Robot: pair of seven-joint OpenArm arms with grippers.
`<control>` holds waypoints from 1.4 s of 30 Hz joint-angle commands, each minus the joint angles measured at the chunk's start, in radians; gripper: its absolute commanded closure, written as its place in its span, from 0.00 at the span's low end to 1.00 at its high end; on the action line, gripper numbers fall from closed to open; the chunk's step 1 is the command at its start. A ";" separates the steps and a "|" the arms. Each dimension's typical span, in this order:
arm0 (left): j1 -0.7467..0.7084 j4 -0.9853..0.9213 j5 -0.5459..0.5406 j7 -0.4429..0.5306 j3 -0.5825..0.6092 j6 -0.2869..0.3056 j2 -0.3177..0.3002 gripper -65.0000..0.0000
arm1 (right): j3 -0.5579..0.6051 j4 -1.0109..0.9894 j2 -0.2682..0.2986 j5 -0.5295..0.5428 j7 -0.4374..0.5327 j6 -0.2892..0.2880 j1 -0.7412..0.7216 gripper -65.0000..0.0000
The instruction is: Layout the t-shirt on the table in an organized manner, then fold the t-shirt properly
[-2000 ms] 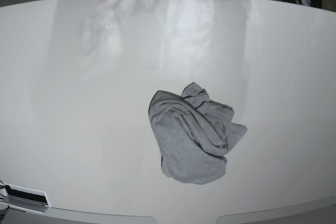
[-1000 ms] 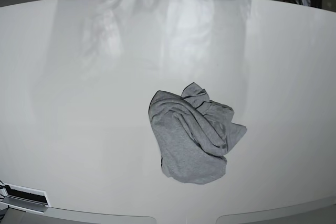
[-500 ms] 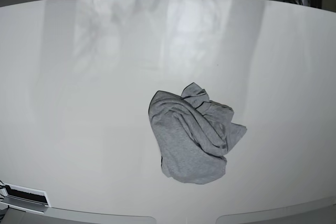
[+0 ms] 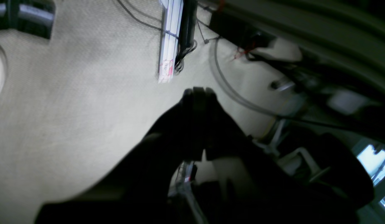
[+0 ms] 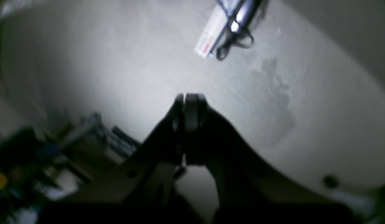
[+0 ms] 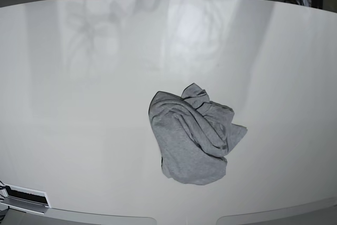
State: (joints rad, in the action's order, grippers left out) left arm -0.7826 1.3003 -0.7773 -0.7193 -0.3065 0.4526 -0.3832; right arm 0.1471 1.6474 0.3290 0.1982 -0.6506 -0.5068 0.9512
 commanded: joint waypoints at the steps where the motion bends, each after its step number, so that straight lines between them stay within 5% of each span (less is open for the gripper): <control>1: -0.040 0.063 -0.016 -0.014 -0.042 0.005 -0.019 1.00 | -0.006 0.082 0.021 0.008 -0.013 0.019 0.051 1.00; 9: -0.180 0.463 -0.157 -0.124 -0.357 0.053 -0.021 1.00 | -0.138 0.615 0.051 -0.001 -0.115 0.159 0.284 1.00; 13: -0.183 0.581 -0.241 -0.143 -0.498 0.089 -0.021 1.00 | -0.266 0.709 0.051 -0.057 -0.110 0.205 0.325 1.00; 17: -0.178 0.641 -0.365 -0.142 -0.587 0.206 -0.024 1.00 | -0.377 0.709 0.050 -0.045 0.000 0.204 0.302 1.00; 22: -0.071 0.648 -0.396 -0.146 -0.597 0.229 -0.041 1.00 | -0.396 0.709 0.050 -0.008 0.129 0.092 0.176 1.00; 33: 0.195 0.648 -0.318 -0.069 -0.410 0.227 -0.161 1.00 | -0.385 0.709 0.049 0.274 0.144 -0.037 -0.124 1.00; 42: 0.534 0.592 0.185 0.170 0.023 0.224 -0.215 1.00 | -0.336 0.709 0.024 0.269 0.105 -0.053 -0.129 1.00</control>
State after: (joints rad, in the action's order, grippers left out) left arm -0.2508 1.8805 -0.5663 -0.5632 -0.2687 0.6743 -0.5846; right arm -0.1856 2.3417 0.3458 0.4530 -0.5720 -0.5610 0.8177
